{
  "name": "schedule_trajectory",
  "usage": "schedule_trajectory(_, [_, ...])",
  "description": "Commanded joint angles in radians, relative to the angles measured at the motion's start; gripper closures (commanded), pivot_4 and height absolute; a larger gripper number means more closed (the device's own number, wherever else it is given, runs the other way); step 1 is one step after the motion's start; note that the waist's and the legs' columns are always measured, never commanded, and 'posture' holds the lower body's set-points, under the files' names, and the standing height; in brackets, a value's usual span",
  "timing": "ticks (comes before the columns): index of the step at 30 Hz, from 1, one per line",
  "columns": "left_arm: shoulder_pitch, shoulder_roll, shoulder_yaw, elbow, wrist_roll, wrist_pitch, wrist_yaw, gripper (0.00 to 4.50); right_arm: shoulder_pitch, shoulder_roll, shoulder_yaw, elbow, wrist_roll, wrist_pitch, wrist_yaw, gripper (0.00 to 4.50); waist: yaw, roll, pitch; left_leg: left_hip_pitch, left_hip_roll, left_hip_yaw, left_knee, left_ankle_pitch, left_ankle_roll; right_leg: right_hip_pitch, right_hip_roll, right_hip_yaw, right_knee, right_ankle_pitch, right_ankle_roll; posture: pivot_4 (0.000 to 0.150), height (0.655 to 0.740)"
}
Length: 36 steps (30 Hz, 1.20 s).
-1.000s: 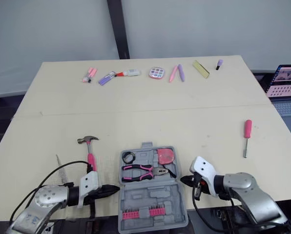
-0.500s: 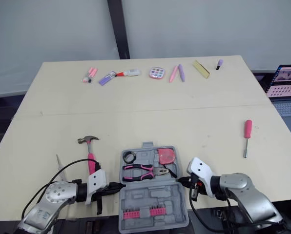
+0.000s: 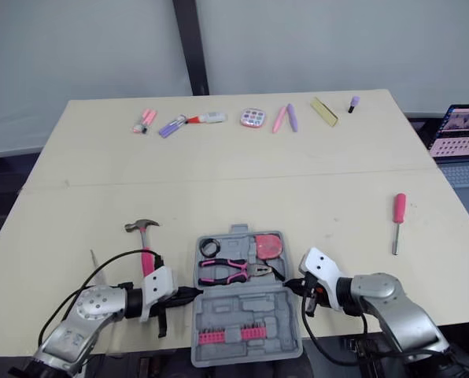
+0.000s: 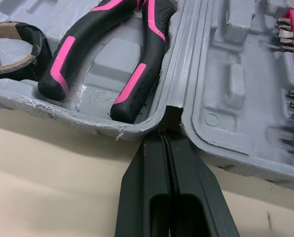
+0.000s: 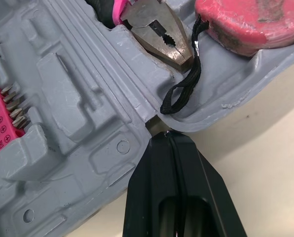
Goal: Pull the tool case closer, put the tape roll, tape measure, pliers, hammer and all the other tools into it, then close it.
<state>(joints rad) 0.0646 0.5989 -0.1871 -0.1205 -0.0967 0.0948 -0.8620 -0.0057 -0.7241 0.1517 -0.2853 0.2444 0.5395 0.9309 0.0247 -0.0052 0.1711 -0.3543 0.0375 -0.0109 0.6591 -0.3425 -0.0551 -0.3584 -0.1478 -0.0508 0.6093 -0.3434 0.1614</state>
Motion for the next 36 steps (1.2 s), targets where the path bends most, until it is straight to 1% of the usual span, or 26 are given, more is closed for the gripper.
schedule_trajectory(1, [-0.024,-0.009,0.014,-0.008,-0.008,-0.001,0.011,4.5,-0.015,0.016,-0.011,-0.011,0.005,-0.013,-0.02,4.46,0.0,0.0,0.0,0.0,0.0,0.0,0.0,0.0,0.0,0.0,0.0,0.0,0.0,0.0,0.0,0.15,0.74])
schedule_trajectory(18, [-0.075,-0.037,0.011,0.002,0.003,0.03,0.046,4.5,-0.051,0.044,-0.019,0.034,-0.026,-0.028,-0.087,4.46,0.0,0.0,0.0,0.0,0.0,0.0,0.0,0.0,0.0,0.0,0.0,0.0,0.0,0.0,0.0,0.15,0.74])
schedule_trajectory(36, [-0.121,-0.042,0.027,0.027,0.006,0.051,0.074,4.5,-0.097,0.09,-0.024,0.069,-0.053,-0.042,-0.135,4.46,-0.001,0.0,0.0,0.0,0.0,0.0,0.0,0.0,0.0,0.0,0.0,0.0,0.0,0.0,0.0,0.15,0.74])
